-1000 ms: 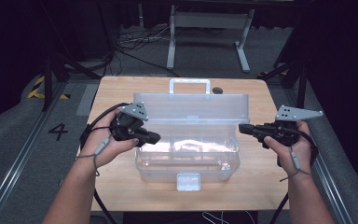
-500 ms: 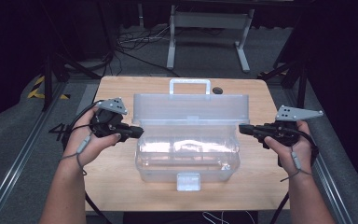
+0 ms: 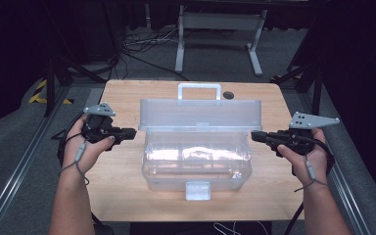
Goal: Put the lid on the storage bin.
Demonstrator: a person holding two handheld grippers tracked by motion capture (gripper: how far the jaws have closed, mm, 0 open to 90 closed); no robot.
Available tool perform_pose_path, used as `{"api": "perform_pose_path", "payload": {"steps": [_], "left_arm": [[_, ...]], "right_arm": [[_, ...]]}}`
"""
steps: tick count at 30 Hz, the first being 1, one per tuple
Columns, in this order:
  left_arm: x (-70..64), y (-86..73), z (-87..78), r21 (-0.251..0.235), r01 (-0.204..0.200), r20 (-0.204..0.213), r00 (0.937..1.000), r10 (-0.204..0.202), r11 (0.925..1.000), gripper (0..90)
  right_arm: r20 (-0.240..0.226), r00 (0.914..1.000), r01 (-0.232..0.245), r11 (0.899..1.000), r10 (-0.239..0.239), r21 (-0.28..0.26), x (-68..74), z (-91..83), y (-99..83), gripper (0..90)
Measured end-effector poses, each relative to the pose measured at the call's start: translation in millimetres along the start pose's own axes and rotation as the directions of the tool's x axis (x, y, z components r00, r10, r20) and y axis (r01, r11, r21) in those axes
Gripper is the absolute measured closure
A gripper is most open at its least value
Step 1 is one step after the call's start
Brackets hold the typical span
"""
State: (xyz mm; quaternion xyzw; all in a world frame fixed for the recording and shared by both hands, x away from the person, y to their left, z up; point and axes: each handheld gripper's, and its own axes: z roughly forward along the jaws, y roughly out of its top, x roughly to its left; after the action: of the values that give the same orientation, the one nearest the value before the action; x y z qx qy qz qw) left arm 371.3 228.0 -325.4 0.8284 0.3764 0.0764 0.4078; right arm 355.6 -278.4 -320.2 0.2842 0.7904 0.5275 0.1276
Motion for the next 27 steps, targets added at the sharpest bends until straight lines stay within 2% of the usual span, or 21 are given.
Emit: {"api": "perform_pose_path", "payload": {"steps": [5,7,8,9,13,17,19,20,27], "left_arm": [[9.3,-5.2,3.6,-0.016,0.047,-0.023,0.9986,-0.048,0.9988,82.5],[11.7,-6.7,6.3,-0.007,0.068,-0.049,0.9964,-0.069,0.9976,81.5],[11.7,-6.7,6.3,-0.007,0.068,-0.049,0.9964,-0.069,0.9976,80.5],[12.8,-7.9,8.4,-0.008,0.092,-0.066,0.9935,-0.092,0.9957,80.5],[18.7,-11.0,13.7,-0.03,0.12,-0.096,0.9878,-0.122,0.9924,74.6],[22.0,-13.9,19.6,-0.048,0.111,-0.094,0.989,-0.115,0.9927,64.9],[24.2,-15.5,22.4,-0.055,0.084,-0.093,0.9917,-0.089,0.995,60.1],[24.2,-15.5,22.4,-0.055,0.084,-0.093,0.9917,-0.089,0.995,58.7],[28.8,-22.8,29.4,-0.009,0.057,-0.077,0.9953,-0.057,0.9983,53.5]], "right_arm": [[0.0,1.0,-0.004,1.0,0.004,0.005,0.5,0.0,0.0,90.0],[0.002,1.0,-0.007,1.0,0.007,0.013,1.1,-0.2,0.0,90.0],[0.002,1.0,-0.007,1.0,0.007,0.013,1.1,-0.2,0.0,90.0],[0.001,1.0,-0.009,1.0,0.009,0.018,1.6,-0.3,0.0,90.0],[0.005,1.0,-0.005,0.999,0.005,0.034,3.2,-0.8,-0.2,90.0],[-0.002,1.0,0.003,0.999,-0.003,0.053,3.7,-1.2,-1.1,90.0],[-0.007,1.0,0.003,0.998,-0.003,0.064,4.6,-1.7,-1.6,90.0],[-0.011,0.9999,0.011,0.997,-0.011,0.074,5.0,-1.6,-2.1,90.0],[-0.028,0.9996,0.013,0.993,-0.01,0.118,6.6,-2.4,-4.6,90.0]]}}
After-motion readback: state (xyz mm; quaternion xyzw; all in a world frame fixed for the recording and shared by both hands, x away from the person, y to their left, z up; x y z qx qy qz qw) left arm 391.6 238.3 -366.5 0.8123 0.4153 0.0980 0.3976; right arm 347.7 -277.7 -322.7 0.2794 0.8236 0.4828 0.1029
